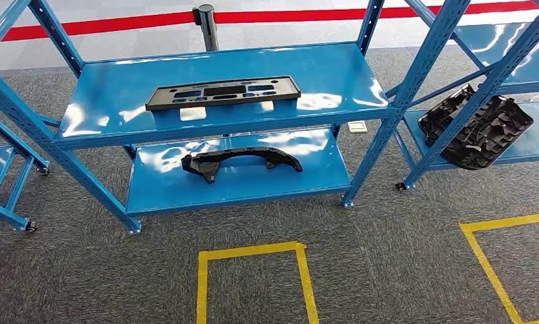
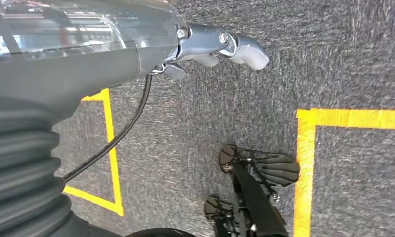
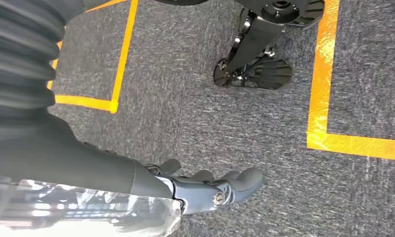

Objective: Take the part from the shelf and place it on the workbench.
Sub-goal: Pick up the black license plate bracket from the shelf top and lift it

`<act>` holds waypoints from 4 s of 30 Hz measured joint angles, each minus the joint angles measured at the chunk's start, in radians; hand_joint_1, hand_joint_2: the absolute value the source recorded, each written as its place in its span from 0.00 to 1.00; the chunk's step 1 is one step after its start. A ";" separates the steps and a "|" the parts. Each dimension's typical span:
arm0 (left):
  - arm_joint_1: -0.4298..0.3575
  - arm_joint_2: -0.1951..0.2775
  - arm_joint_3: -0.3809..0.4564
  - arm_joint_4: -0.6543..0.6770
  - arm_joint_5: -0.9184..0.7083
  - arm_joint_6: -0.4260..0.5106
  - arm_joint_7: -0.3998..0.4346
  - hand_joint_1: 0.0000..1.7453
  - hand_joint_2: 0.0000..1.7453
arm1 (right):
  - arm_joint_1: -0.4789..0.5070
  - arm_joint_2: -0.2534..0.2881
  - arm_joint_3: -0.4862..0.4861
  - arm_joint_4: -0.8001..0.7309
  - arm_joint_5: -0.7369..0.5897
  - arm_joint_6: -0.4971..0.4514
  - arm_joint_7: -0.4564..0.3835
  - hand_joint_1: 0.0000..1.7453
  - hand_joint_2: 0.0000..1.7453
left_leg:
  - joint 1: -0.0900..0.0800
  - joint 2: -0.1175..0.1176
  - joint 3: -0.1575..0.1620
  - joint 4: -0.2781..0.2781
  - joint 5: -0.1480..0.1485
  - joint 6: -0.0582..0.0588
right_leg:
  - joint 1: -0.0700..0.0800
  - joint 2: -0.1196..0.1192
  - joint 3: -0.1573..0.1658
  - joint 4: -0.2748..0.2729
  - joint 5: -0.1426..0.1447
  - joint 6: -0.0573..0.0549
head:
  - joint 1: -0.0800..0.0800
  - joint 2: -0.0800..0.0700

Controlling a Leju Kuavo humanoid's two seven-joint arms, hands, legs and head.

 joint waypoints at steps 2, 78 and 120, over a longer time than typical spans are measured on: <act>-0.003 -0.004 0.019 0.002 -0.014 -0.001 -0.003 0.00 0.00 | -0.006 0.003 -0.013 0.002 0.021 0.005 -0.014 0.00 0.00 | 0.000 0.000 0.000 0.000 0.000 0.000 | 0.000 0.000 0.000 0.000 0.000 0.000 | 0.000 0.000; -0.144 -0.134 0.758 0.104 -0.472 -0.072 -0.138 0.00 0.00 | -0.177 -0.012 0.983 -1.636 -0.537 0.414 -0.613 0.00 0.00 | 0.000 0.000 0.008 -0.011 0.001 0.011 | -0.004 -0.002 0.003 -0.001 -0.003 0.009 | 0.000 0.000; -0.153 -0.137 0.773 0.109 -0.465 -0.077 -0.154 0.00 0.00 | -0.194 -0.073 1.086 -1.398 -0.529 0.419 -0.504 0.00 0.00 | -0.003 -0.004 0.016 -0.002 -0.015 0.013 | 0.002 -0.008 -0.130 0.060 0.082 0.001 | -0.002 0.000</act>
